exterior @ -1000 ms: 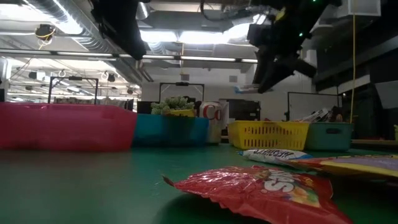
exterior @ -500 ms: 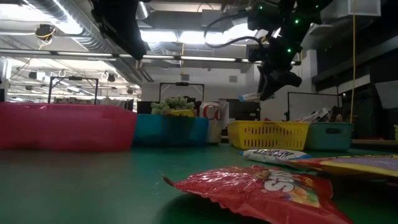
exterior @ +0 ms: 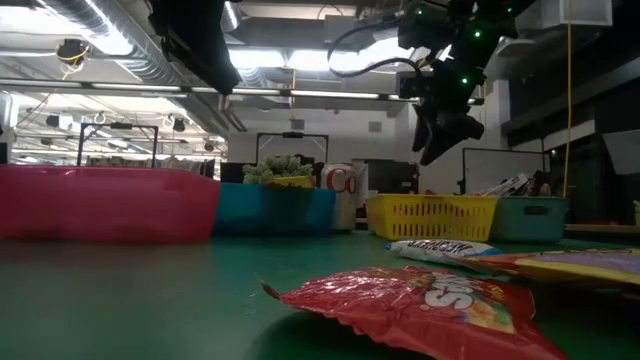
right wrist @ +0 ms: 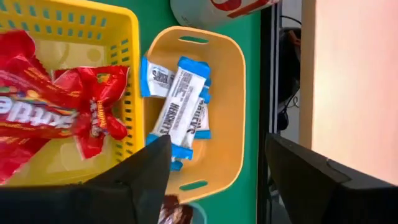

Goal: Sort candy
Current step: Put the transparent green candy pack into the red bin

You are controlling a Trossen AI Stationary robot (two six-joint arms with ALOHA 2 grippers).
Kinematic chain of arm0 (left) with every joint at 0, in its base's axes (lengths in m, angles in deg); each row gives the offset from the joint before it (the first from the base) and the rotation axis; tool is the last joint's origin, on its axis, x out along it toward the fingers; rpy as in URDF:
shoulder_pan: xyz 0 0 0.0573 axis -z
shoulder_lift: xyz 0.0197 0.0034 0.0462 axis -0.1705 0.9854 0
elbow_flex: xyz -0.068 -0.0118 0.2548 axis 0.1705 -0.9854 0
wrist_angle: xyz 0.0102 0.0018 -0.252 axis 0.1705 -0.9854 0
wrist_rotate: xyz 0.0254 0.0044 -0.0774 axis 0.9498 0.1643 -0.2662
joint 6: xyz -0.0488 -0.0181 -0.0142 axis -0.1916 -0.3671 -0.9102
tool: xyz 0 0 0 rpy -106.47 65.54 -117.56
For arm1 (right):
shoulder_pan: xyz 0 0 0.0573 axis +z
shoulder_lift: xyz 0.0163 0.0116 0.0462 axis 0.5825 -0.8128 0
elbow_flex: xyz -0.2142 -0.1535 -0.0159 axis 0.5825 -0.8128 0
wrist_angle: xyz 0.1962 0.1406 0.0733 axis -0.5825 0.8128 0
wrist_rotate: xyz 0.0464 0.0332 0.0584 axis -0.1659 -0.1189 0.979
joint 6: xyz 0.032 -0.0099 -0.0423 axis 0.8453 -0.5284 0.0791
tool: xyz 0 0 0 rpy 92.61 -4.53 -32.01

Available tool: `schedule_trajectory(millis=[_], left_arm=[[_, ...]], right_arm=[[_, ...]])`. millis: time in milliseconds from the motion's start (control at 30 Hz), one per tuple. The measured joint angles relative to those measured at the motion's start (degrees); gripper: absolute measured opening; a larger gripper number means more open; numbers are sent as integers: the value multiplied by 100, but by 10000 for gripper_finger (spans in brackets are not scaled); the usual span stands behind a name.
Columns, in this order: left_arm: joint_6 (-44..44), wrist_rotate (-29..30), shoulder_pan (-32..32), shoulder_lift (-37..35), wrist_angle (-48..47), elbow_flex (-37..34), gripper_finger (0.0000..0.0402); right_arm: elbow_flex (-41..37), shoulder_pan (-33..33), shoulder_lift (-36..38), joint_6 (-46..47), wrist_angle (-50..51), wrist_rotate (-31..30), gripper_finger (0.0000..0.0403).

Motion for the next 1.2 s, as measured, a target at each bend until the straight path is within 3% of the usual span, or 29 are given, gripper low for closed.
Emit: schedule_trajectory(millis=[167,400,500,667,1000,1200], left_arm=[[5,0,1,1,0,0,154],[9,2,1,-1,0,0,154],[143,2,1,1,13,0,154],[390,2,1,1,230,0,154],[601,0,1,1,507,0,154],[603,-68,1,1,507,0,154]], right_arm=[[599,705,11,734,888,289,263],[1571,2028,20,2382,1753,2550,255],[1632,2708,20,2941,1761,3024,255],[1318,3919,17,4145,1782,3066,254],[287,5994,13,8644,1118,2350,254],[-338,6829,-5,10395,348,2083,254]])
